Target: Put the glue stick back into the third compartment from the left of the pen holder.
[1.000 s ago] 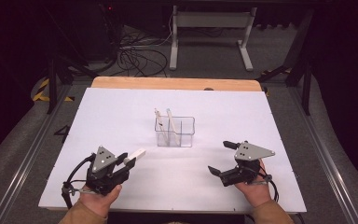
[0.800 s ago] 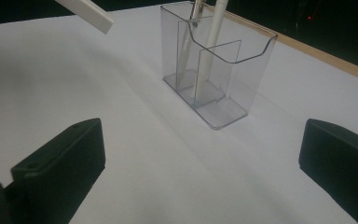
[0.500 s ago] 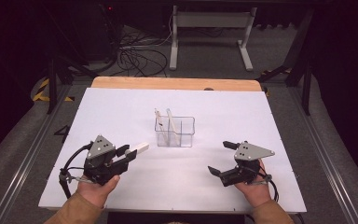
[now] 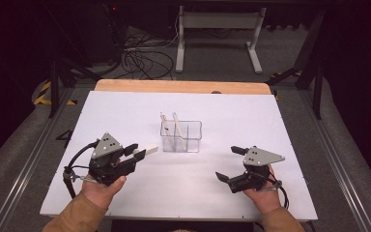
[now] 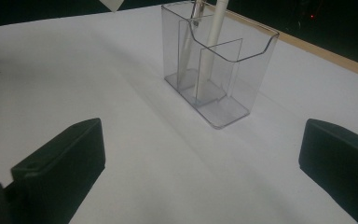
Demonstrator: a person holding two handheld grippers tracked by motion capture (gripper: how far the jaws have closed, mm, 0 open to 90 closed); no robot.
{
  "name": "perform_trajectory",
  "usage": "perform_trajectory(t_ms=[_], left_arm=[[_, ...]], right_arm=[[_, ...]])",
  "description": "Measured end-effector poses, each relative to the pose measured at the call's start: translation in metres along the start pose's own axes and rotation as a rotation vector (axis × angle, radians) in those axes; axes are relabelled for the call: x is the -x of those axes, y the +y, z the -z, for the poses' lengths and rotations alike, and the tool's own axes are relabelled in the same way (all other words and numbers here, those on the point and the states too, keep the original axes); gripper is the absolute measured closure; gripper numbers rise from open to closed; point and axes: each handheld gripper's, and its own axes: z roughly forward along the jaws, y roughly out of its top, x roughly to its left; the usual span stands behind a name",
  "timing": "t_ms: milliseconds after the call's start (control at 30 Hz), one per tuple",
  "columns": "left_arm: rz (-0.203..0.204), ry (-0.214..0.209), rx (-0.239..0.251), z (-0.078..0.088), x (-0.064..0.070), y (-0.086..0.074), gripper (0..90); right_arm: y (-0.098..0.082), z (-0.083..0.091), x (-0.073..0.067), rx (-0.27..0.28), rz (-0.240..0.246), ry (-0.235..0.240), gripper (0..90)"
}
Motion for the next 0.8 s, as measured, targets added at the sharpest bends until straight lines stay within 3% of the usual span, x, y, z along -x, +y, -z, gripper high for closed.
perform_trajectory(t_ms=[800], left_arm=[[-0.062, -0.065, 0.019, -0.020, 0.012, 0.049, 64.7]], right_arm=[[-0.001, -0.001, 0.000, -0.009, 0.001, 0.005, 0.6]])
